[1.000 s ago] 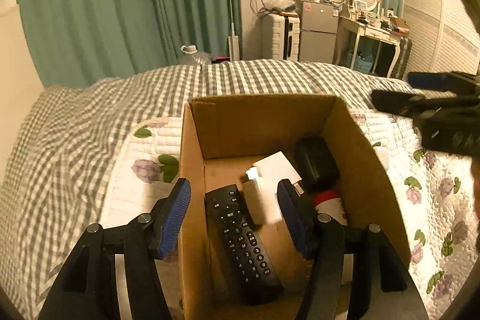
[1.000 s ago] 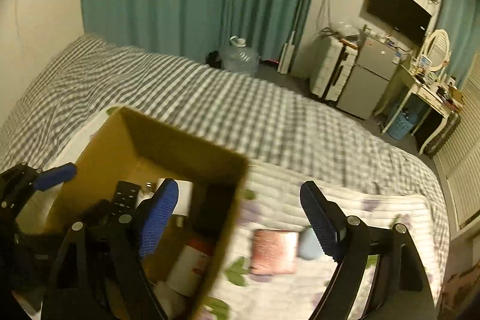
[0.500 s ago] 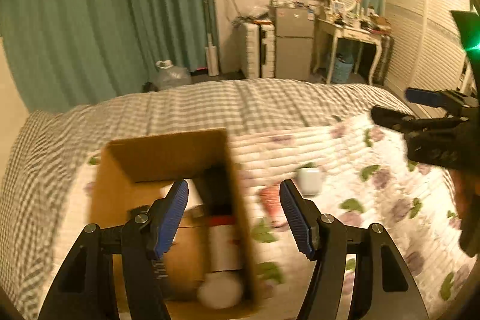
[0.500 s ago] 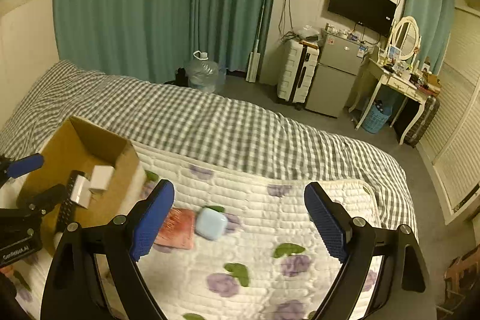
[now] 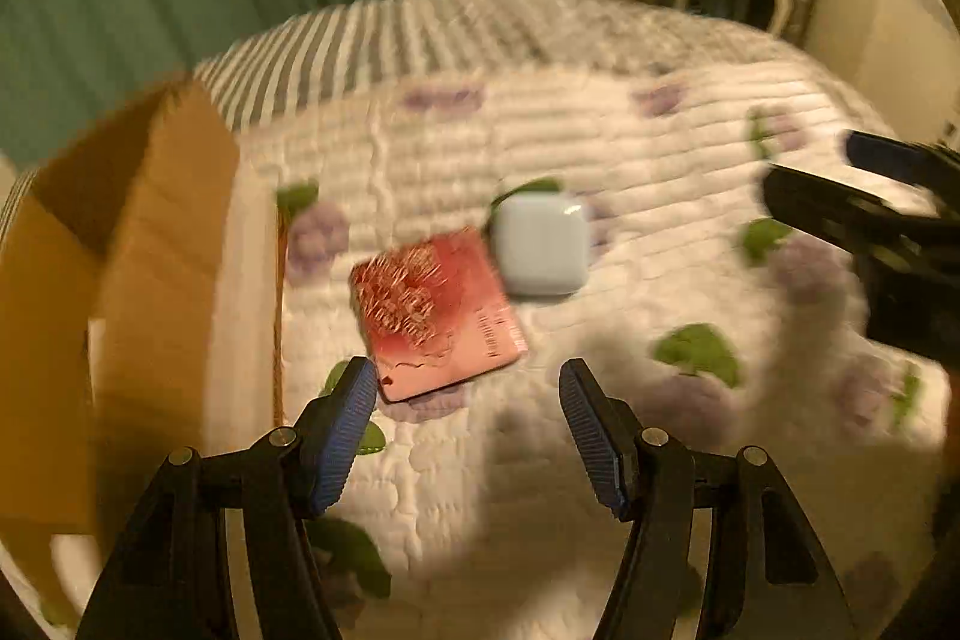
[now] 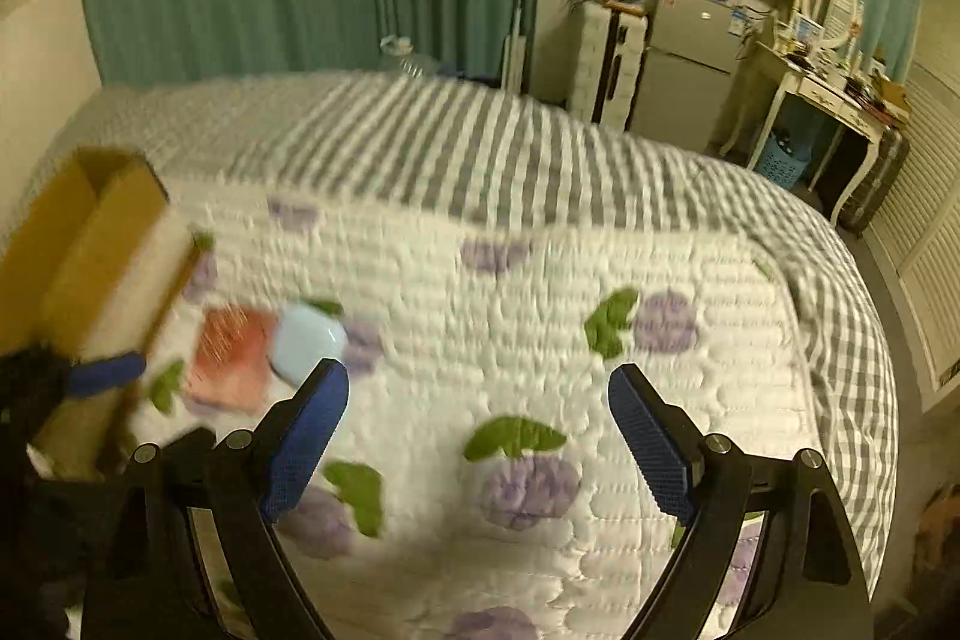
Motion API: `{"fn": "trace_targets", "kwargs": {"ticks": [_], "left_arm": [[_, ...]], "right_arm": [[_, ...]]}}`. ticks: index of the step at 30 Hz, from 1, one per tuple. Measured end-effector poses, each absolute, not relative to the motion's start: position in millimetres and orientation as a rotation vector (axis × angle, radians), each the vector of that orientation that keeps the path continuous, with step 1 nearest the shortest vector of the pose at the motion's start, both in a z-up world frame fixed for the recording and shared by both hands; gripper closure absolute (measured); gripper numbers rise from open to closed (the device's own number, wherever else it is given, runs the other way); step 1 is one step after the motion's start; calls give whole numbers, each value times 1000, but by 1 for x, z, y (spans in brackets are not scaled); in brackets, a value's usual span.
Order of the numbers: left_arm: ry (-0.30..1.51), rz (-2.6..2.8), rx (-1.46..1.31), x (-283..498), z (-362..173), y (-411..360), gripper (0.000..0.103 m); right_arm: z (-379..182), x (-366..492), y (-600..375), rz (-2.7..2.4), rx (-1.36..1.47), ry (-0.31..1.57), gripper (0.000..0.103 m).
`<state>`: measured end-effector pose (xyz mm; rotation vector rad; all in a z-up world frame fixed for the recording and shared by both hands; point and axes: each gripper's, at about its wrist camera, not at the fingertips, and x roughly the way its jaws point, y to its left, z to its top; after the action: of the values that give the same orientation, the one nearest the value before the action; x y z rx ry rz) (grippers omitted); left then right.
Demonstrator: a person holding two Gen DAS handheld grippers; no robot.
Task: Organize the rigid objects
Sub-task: 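Withdraw both tools from the box toward the red card case and blue earbud case, then grasp the red rose card case with the left tool while the right tool grasps the blue earbud case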
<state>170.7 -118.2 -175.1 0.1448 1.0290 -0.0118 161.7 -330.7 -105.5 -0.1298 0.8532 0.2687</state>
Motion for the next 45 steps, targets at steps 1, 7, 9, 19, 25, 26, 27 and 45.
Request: {"fn": "trace_targets", "kwargs": {"ticks": [1,7,9,19,25,26,27,45], "left_arm": [[1039,15,121,175,-183,-115,37],[1012,69,19,191,-209,-106,31],[995,78,-29,197,-213,-103,28],[977,116,-22,227,-222,-103,18],[978,50,51,225,-217,-111,26],[979,41,51,219,-214,-113,26],[981,38,41,214,-211,-111,28],[909,30,-80,163,-193,-81,68]], "right_arm": [[-111,163,-330,273,-141,860,14],[-136,178,-326,293,-132,927,13],[-139,179,-326,300,-126,936,13],[-149,190,-330,277,-89,988,13],[-150,189,-329,269,-95,985,13],[-150,188,-329,273,-94,981,13],[-149,187,-329,280,-93,978,13],[-169,205,-257,581,-222,954,29]]}}
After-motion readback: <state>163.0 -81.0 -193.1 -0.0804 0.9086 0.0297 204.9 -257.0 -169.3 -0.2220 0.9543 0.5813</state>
